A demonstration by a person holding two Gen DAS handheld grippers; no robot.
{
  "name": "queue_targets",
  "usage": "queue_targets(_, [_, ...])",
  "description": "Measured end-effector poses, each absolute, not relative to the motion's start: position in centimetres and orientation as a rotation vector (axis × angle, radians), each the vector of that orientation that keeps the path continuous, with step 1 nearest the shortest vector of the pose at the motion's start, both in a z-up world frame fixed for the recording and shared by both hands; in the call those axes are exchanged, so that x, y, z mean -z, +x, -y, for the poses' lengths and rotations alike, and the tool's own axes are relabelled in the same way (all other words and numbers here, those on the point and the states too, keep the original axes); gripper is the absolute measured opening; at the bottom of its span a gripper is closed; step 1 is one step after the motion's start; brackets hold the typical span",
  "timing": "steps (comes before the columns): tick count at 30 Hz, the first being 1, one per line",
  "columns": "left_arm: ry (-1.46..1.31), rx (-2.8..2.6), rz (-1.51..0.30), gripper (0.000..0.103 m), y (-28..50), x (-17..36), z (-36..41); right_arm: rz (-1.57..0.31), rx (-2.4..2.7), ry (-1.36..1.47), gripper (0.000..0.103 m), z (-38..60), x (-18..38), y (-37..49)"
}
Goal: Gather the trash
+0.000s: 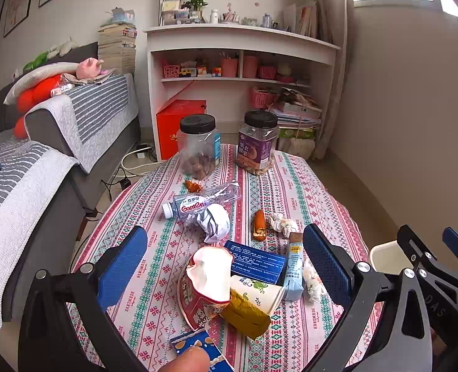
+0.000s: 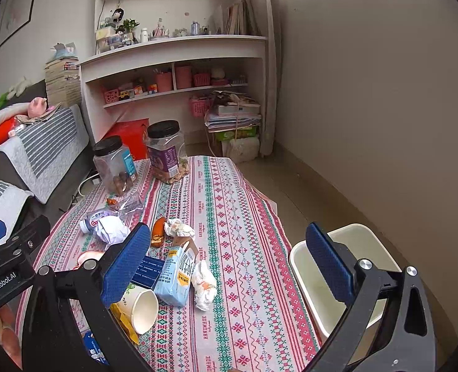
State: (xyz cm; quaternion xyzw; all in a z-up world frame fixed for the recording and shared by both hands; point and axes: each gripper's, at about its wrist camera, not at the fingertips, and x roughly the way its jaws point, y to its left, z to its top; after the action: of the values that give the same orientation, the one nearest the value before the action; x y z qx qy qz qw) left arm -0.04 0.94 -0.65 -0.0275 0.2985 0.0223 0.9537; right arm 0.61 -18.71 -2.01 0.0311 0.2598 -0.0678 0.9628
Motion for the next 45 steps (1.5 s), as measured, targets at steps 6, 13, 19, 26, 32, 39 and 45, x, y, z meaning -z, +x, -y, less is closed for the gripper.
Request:
queue_targets(6, [-0.059,-0.047,-0.615,0.097,0.2,0.7,-1.1,-0.528,0.138,0.065,0.096,18.7,2.1,0.6])
queue_targets(13, [-0.055,-0.042,-0.618,0.097,0.3,0.7,-1.2,-0.542,0.134,0.063,0.096,18.4,3.3,0.6])
queue_targets(19, [-0.084,-0.048,-0.558,0.097,1.0,-2.1,-4.7,-0.579,0.093,0.149,0.096,19.7,2.4,0.9])
queue_targets(26, [-0.140,0.012,-1.051,0.097,6.2,6.7,-6.3,-0.710,0.009,0.320,0.096,22.1,3.2,2.5])
queue_targets(32, [-0.035,-0.086,-1.123,0.097,7.8,10.8,-3.9,-0.816,-0.040,0.398,0.096,22.2,4.6,3.7])
queue_targets(39, [-0.028,-0.133,-1.228,0.094,10.4,14.5,-4.0,-0.899,-0.064,0.293,0.096,20.7,6.8,4.4])
queue_targets(45, [-0.206,-0.103,-1.268,0.053,10.2,14.5,-7.1,-0.981,-0.174,0.219,0.096,17.4,9.2,4.5])
